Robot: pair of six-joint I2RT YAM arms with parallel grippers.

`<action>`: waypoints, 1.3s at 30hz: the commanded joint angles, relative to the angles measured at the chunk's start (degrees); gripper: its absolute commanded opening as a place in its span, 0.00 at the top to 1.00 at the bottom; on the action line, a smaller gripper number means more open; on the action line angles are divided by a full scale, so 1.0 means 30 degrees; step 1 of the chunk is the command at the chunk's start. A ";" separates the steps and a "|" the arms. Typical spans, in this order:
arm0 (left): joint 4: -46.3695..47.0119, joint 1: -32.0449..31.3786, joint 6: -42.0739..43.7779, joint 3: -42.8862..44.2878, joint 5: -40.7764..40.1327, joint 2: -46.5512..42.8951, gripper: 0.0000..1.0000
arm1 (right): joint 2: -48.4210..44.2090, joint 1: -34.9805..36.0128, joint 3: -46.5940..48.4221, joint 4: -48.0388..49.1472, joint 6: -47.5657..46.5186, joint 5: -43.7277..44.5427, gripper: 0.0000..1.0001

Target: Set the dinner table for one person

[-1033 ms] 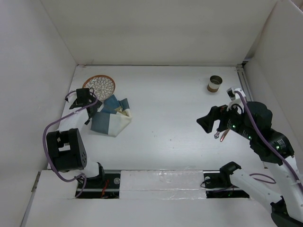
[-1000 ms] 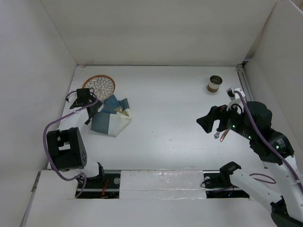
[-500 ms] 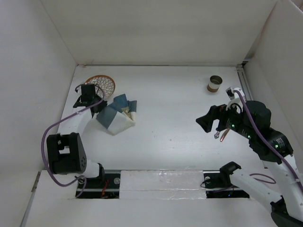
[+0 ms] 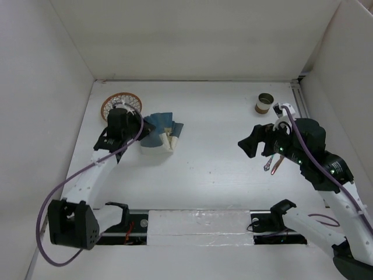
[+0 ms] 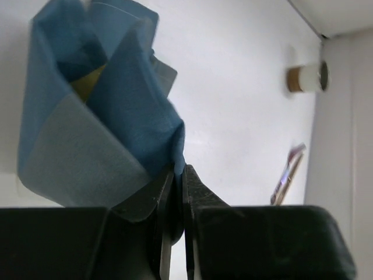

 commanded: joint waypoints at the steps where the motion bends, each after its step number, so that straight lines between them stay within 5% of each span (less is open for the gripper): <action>1: 0.1006 -0.0268 -0.1301 -0.2787 0.1119 -0.2786 0.93 | 0.0263 0.0184 0.0328 0.1278 0.0106 0.0356 0.00; 7: 0.1185 -0.0268 -0.1861 -0.6226 0.3518 -0.7477 0.69 | 0.1024 0.0184 -0.0110 0.2593 0.0106 0.0532 0.00; 17: 0.3179 -0.0268 -0.1158 -0.9452 0.8238 -0.7893 0.43 | 0.7290 0.0184 -0.1725 0.8338 0.1483 -0.3098 0.00; 18: 0.3005 -0.0268 -0.0897 -0.9452 0.8415 -0.7891 0.32 | 0.8195 0.0358 -0.1520 0.8657 0.1715 -0.3304 0.00; 26: -0.1472 -0.0268 0.0102 -0.8925 0.8798 -1.1080 0.12 | 1.3266 0.1530 0.0909 1.1822 0.2303 -0.5179 0.00; 28: -0.2354 -0.0268 0.0276 -0.8254 0.8798 -1.2165 0.00 | 1.4672 0.1910 0.1817 1.2554 0.2303 -0.5181 0.00; 35: -0.6602 -0.0268 0.2063 -0.5207 0.8097 -1.2901 0.00 | 2.0389 0.2291 0.6974 1.3348 0.2772 -0.7671 0.00; 39: -0.8888 -0.0268 0.2270 -0.3189 0.4209 -1.3077 0.00 | 2.1765 0.3140 0.8440 1.1714 0.2453 -0.6855 0.00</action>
